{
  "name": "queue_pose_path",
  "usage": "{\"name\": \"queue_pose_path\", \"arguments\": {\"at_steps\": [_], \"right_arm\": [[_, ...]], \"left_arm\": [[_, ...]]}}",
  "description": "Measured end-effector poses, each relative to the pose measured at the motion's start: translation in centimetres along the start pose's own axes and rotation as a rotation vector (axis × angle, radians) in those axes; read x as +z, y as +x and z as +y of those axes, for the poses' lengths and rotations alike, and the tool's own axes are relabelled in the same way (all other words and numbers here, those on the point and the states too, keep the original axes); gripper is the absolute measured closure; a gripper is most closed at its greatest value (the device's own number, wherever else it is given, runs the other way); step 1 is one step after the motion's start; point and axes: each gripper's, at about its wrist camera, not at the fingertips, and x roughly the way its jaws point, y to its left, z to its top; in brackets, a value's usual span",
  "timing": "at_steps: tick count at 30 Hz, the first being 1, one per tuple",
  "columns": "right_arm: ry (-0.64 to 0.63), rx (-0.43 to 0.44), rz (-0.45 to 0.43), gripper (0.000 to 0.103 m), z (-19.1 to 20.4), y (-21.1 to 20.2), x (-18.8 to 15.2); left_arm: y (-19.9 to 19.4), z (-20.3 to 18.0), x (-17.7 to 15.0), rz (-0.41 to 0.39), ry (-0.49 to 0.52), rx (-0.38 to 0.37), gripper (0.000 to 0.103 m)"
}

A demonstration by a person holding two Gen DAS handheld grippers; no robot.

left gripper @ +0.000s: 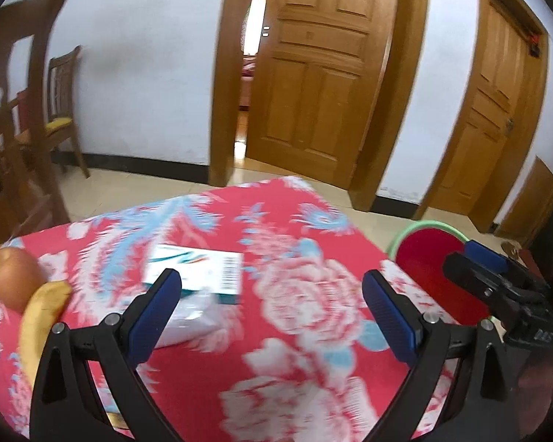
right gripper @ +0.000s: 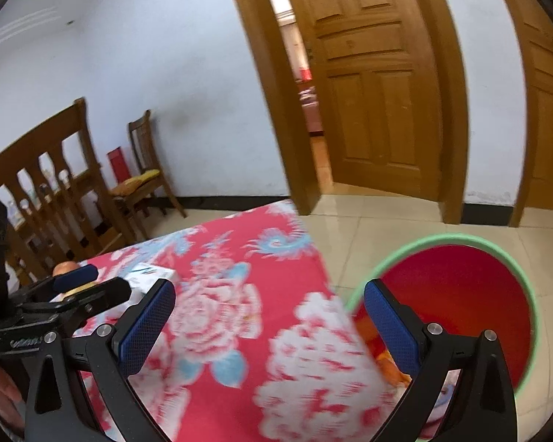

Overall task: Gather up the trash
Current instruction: 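Move both open tools back over the table toward the remaining items, then grasp the clear plastic pack with the left tool while the right tool grasps the white medicine box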

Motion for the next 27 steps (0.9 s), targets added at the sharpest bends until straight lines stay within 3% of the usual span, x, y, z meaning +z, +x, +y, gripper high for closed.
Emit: {"name": "queue_pose_path", "arguments": {"at_steps": [16,22,27], "right_arm": [[-0.133,0.06,0.06,0.001,9.2,4.9,-0.2],[-0.153,0.049,0.077,0.001,9.9,5.8,-0.6],[-0.087,0.023,0.097,0.001,7.8,6.3,-0.5]], "left_arm": [[-0.1,8.7,-1.3,0.038,-0.112,0.035,0.005],[1.8,7.9,-2.0,0.094,-0.112,0.017,0.005],[3.6,5.4,-3.2,0.139,-0.03,0.043,0.006]]}}
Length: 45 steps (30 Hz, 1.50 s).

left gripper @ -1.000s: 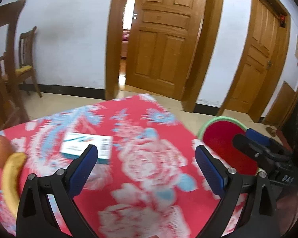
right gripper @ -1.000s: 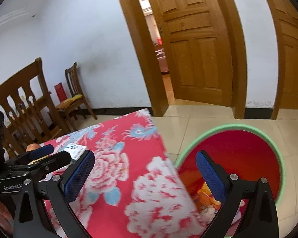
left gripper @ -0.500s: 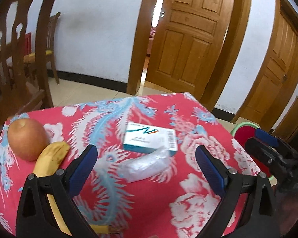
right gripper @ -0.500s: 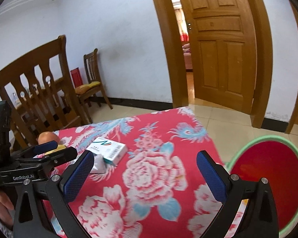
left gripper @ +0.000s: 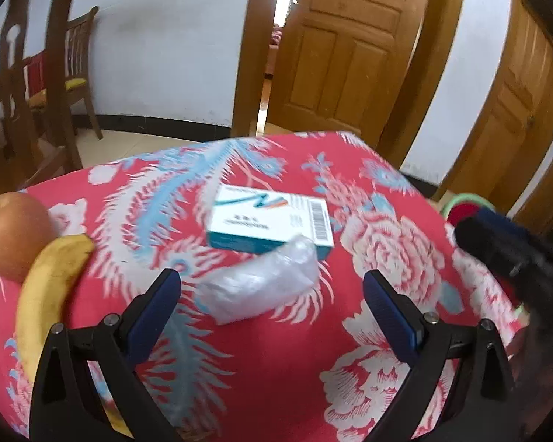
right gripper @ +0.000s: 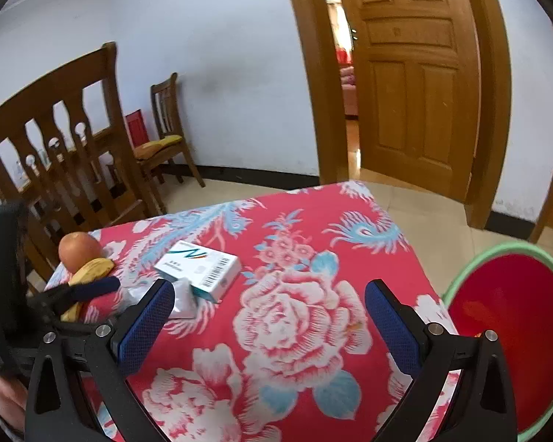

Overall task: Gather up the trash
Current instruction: 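Grasp the clear plastic pack with the left tool while the right tool grasps the white medicine box, then carry the plastic pack and white medicine box over the red bucket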

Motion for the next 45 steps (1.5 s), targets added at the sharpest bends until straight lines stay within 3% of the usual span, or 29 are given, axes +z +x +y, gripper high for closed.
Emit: {"name": "queue_pose_path", "arguments": {"at_steps": [7,8,9,13,16,22,28,32,37,41,45], "right_arm": [[0.016,0.002,0.01,0.001,-0.6,-0.2,-0.2],[0.01,0.004,0.016,0.001,-0.5,-0.1,-0.3],[0.006,0.004,0.019,0.001,-0.3,-0.1,-0.3],[-0.018,0.009,0.033,0.001,0.2,0.2,-0.6],[-0.03,0.011,0.046,0.001,0.5,0.5,-0.8],[-0.045,0.013,0.068,0.001,1.1,1.0,-1.1],[-0.023,0.02,0.126,0.0,2.2,2.4,-1.6],[-0.004,0.074,0.15,0.0,4.4,3.5,-0.4],[0.068,-0.14,0.252,0.0,7.2,8.8,1.7],[0.063,-0.19,0.255,0.0,10.1,11.8,2.5],[0.009,-0.264,0.318,0.002,11.7,15.1,1.7]], "left_arm": [[2.0,-0.5,0.4,0.071,-0.015,0.061,0.007],[2.5,-0.5,0.4,0.087,-0.02,0.068,0.017],[2.5,-0.6,0.5,0.086,-0.02,0.089,0.036],[1.8,-1.2,0.1,0.09,0.005,-0.004,0.035],[1.1,-1.5,-0.5,0.075,0.035,0.021,0.035],[0.0,0.2,-0.5,0.074,-0.012,0.029,0.035],[-1.9,4.1,0.3,0.049,-0.09,0.027,0.034],[-4.1,7.7,0.7,0.006,-0.153,0.036,0.034],[-7.0,11.8,1.4,-0.042,-0.257,0.066,0.034],[-8.2,14.3,1.8,-0.059,-0.261,0.1,0.034],[-8.5,16.0,1.1,-0.053,-0.291,0.092,0.034]]}}
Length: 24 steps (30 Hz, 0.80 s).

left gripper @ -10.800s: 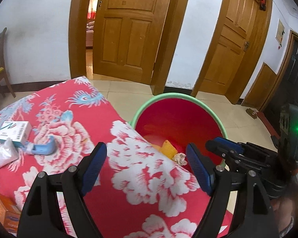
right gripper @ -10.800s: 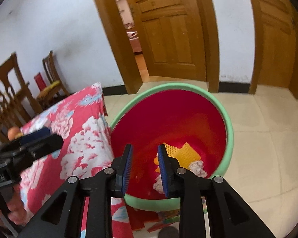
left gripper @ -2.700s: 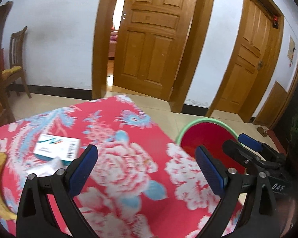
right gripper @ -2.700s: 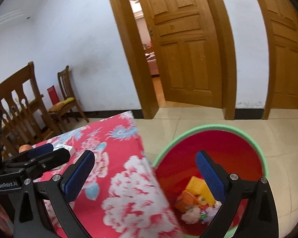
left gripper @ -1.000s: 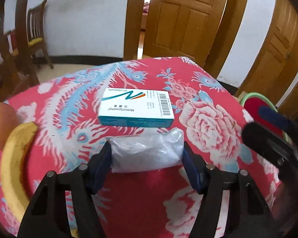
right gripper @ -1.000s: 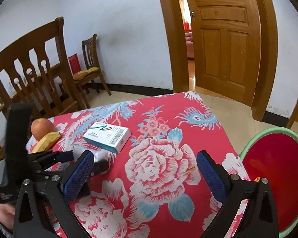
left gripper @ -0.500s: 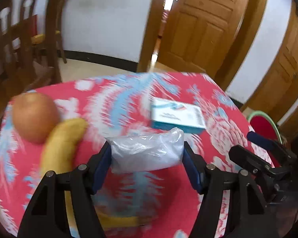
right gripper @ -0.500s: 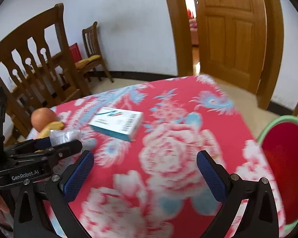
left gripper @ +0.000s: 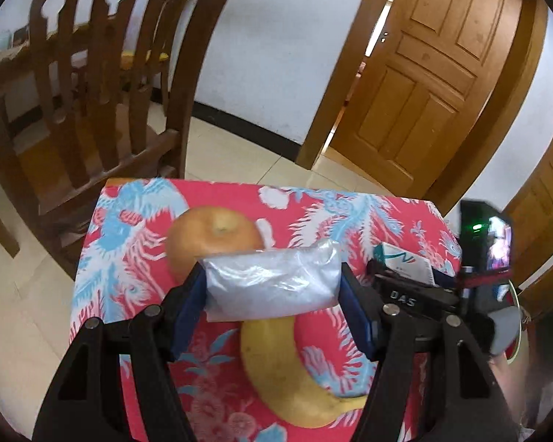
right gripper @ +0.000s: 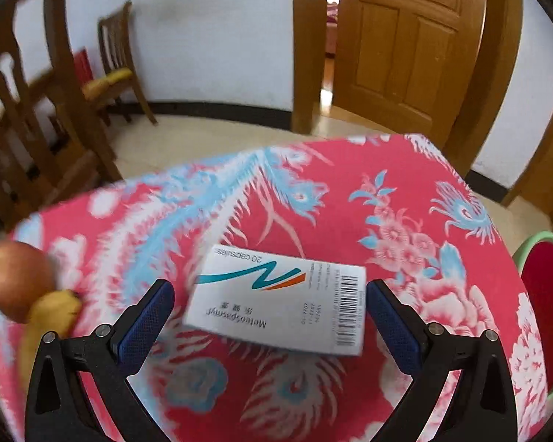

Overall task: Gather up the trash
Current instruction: 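Carry the plastic pack and white medicine box over the red bucket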

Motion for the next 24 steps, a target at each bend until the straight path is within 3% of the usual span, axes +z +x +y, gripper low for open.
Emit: {"name": "queue_pose_path", "arguments": {"at_steps": [1,2,11,17,24], "right_arm": [[0.007,-0.006,0.026,0.011,0.0,0.7,-0.1],[0.004,-0.004,-0.01,0.01,0.0,0.4,-0.1],[0.036,0.109,-0.03,0.01,-0.6,-1.0,-0.6],[-0.024,0.127,-0.068,0.01,-0.4,-3.0,-1.8],[0.091,0.089,-0.153,0.01,-11.0,-7.2,-1.9]], "left_arm": [[-0.1,0.2,-0.1,-0.004,-0.008,-0.005,0.034],[-0.3,0.4,-0.2,-0.013,-0.016,-0.01,0.034],[-0.6,-0.4,-0.6,-0.01,-0.005,-0.023,0.034],[1.3,-4.1,-1.6,0.042,0.074,-0.028,0.034],[2.2,-12.2,-2.2,0.011,0.164,-0.109,0.034]]}}
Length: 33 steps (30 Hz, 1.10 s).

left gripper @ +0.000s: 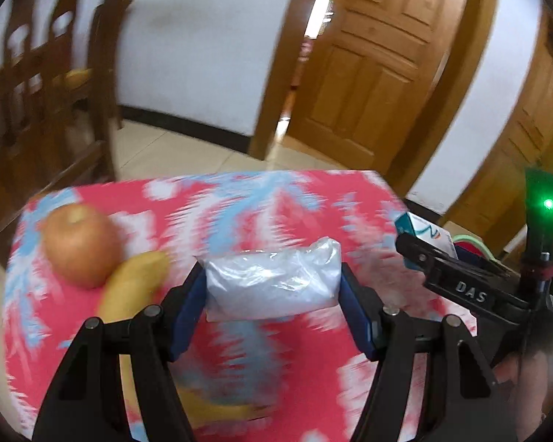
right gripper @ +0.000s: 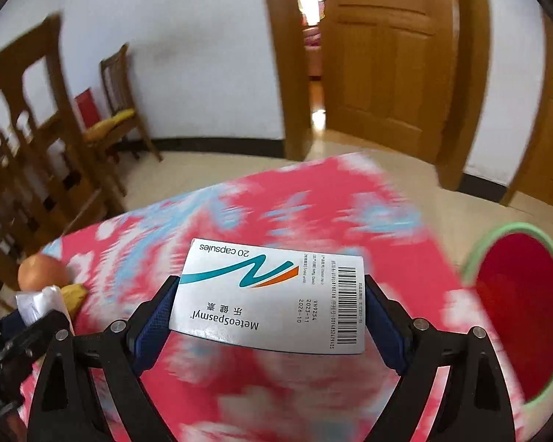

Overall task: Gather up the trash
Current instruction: 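Carry the plastic pack and white medicine box over the red bucket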

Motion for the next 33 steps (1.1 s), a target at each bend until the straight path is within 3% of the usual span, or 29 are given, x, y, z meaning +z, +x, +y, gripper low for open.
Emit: {"name": "queue_pose_path", "arguments": {"at_steps": [6,14,24,33], "right_arm": [[0.082,-0.045,-0.02,0.01,-9.7,-3.4,-0.6],[0.155,-0.09,-0.017,0.01,-18.4,-5.6,-2.6],[0.219,-0.155,-0.026,0.01,-26.2,-8.7,-5.4],[0.249,-0.206,-0.037,0.01,-31.0,-10.7,-7.1]], "left_arm": [[1.8,-8.2,-0.2,-0.006,0.088,-0.043,0.034],[4.2,-16.1,-1.5,0.035,0.174,-0.093,0.034],[6.8,-24.8,-4.0,0.08,0.268,-0.179,0.034],[7.8,-31.3,-5.6,0.089,0.327,-0.266,0.034]]}}
